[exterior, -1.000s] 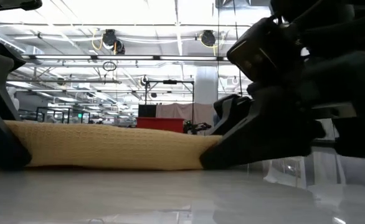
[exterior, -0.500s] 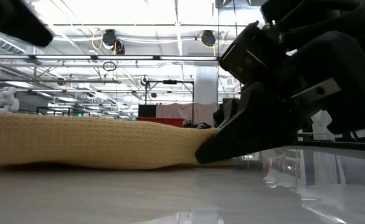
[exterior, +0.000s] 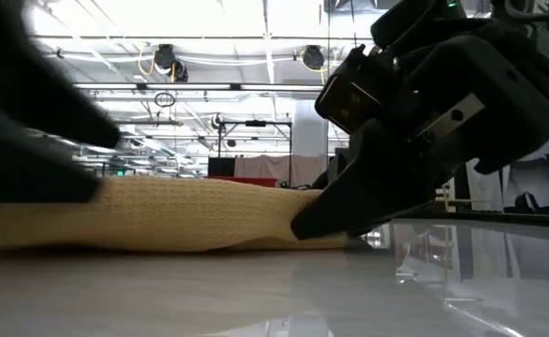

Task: Roll towel
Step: Roll the yellow towel

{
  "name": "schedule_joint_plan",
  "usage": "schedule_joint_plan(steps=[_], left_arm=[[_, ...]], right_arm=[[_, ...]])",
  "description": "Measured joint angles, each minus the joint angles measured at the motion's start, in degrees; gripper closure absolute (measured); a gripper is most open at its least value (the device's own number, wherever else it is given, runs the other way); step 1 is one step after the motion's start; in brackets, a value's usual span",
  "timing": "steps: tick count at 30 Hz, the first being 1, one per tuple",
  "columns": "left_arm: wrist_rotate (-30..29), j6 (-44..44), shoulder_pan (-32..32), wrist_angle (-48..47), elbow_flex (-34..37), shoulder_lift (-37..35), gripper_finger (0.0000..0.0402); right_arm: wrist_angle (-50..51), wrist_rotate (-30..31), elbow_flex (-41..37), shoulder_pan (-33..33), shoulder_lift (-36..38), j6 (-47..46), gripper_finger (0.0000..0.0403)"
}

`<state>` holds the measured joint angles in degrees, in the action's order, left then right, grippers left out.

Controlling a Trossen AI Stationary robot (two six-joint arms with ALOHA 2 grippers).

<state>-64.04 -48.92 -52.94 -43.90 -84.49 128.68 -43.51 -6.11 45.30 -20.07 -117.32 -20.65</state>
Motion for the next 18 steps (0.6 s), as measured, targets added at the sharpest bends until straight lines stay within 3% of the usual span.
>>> schedule_joint_plan(steps=[2, 7, 18], left_arm=[[1.4, -1.1, 0.9, -1.2, -0.4, 0.0, 0.018], [11.3, -9.2, 3.6, -5.4, -1.4, -0.4, 0.018], [19.9, -6.1, 3.7, -4.4, -1.3, -8.6, 0.018]], right_arm=[[-0.5, -0.3, 0.0, 0.2, 0.0, -0.3, 0.038], [-1.3, -0.6, -0.1, 0.4, 0.0, -0.4, 0.0381], [-1.1, -1.5, -0.1, 0.6, 0.0, -0.2, 0.038]])
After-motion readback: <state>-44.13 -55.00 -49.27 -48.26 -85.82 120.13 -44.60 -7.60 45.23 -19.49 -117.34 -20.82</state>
